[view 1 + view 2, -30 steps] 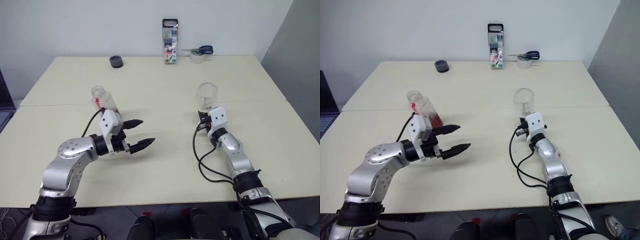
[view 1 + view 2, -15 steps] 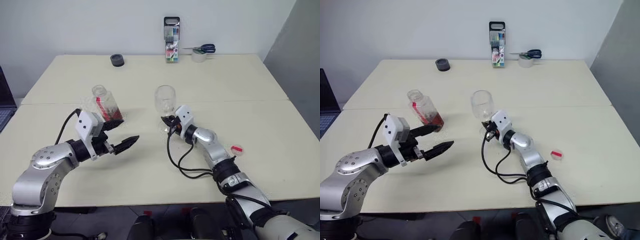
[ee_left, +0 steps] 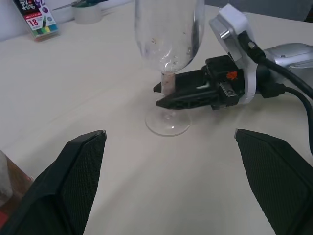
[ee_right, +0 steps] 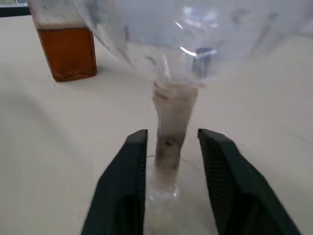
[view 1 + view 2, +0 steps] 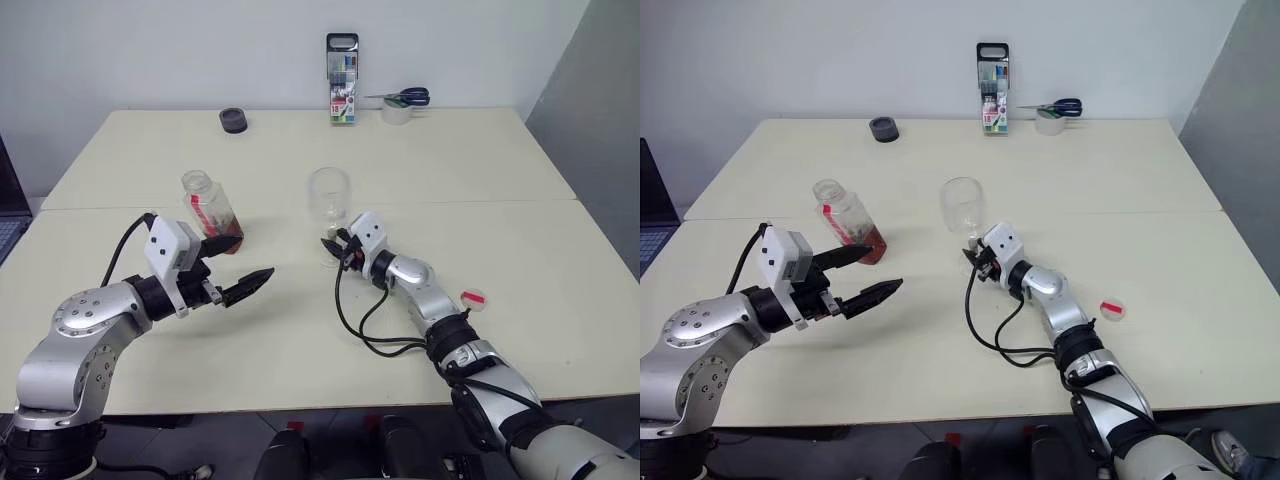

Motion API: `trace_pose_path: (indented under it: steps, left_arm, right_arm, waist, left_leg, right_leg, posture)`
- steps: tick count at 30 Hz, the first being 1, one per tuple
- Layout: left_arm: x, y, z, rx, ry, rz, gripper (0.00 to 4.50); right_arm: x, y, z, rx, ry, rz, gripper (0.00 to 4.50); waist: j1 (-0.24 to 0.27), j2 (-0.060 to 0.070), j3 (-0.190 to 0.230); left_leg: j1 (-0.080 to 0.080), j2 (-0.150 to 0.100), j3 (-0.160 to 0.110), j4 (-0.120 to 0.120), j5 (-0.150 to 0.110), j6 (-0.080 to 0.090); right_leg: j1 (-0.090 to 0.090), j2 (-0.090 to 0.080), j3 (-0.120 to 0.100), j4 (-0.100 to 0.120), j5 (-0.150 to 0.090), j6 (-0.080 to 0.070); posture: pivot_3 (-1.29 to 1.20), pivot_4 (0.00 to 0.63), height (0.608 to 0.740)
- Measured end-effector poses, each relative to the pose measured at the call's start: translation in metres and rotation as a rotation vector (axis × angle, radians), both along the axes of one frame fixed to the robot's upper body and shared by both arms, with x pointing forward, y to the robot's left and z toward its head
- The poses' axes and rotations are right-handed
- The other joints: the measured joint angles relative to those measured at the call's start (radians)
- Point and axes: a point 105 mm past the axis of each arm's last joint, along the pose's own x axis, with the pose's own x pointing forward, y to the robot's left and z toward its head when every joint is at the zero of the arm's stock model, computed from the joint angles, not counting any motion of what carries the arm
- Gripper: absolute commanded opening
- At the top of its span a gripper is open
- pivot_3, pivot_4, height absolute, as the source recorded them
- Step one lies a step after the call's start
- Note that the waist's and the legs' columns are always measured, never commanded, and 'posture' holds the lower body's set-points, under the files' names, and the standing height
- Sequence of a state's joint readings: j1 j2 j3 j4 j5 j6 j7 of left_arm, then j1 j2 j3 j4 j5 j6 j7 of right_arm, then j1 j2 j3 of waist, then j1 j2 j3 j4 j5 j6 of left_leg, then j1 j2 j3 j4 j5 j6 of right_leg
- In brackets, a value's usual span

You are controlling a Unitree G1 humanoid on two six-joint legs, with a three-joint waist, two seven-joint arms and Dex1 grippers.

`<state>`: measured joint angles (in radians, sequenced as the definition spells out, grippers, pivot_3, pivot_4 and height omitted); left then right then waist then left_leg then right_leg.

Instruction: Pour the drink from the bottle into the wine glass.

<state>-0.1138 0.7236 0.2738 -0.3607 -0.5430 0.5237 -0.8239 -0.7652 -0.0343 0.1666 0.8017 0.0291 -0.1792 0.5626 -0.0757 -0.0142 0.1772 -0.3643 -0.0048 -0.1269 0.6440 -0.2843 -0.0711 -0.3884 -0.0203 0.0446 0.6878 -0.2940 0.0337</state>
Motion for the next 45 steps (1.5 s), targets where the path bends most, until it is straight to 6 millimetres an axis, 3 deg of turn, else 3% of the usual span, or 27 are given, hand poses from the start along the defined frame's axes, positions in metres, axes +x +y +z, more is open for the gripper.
trace_pose_path:
  steps: [6,18,29,35,41,45]
  left_arm:
    - [0.003,0.004,-0.001,-0.009,-0.027,0.001,4.50]
    - [0.004,0.001,0.001,-0.049,-0.061,0.007,4.50]
    - [0.009,0.000,0.001,-0.096,-0.102,0.073,4.50]
    - [0.015,0.015,-0.022,-0.062,-0.115,0.221,4.50]
    - [0.013,0.024,-0.052,-0.052,-0.095,0.342,4.50]
    - [0.023,0.044,-0.073,-0.037,-0.079,0.491,4.50]
  right_arm:
    - [0.001,-0.001,0.000,0.006,0.009,-0.005,4.46]
    - [0.003,-0.014,-0.003,0.003,0.021,-0.035,4.46]
    - [-0.007,-0.076,-0.019,-0.113,-0.010,-0.136,4.46]
    - [-0.046,-0.106,-0.021,-0.211,-0.033,-0.080,4.46]
    - [-0.094,-0.092,0.006,-0.173,-0.029,0.122,4.46]
    - [-0.120,-0.076,0.030,-0.083,0.001,0.246,4.46]
  waist:
    - [-0.002,0.000,0.000]
    - [-0.002,0.000,0.000]
    - [0.002,0.000,0.000]
    - [0.019,0.000,0.000]
    - [0.021,0.001,0.001]
    - [0.029,0.000,0.001]
  left_leg:
    - [0.000,0.000,0.000,0.000,0.000,0.000]
    - [0.000,0.000,0.000,0.000,0.000,0.000]
    - [-0.001,0.000,0.000,0.000,0.000,0.000]
    - [-0.001,0.000,0.000,-0.001,0.000,0.000]
    - [-0.001,0.001,-0.001,-0.001,0.000,0.000]
    - [-0.002,0.000,-0.003,0.000,0.000,0.000]
  right_leg:
    - [0.000,0.000,0.000,0.000,0.000,0.000]
    - [0.000,0.000,0.000,-0.001,0.000,0.000]
    - [0.001,0.000,0.000,-0.002,0.000,0.000]
    - [0.001,-0.001,0.000,-0.006,0.000,0.000]
    - [0.002,-0.001,-0.001,-0.006,0.000,0.001]
    - [0.003,-0.001,-0.003,-0.007,0.000,0.001]
  posture:
    - [0.00,0.150,0.740]
    - [0.00,0.150,0.740]
    - [0.00,0.150,0.740]
    - [0.00,0.150,0.740]
    - [0.00,0.150,0.740]
    - [0.00,0.150,0.740]
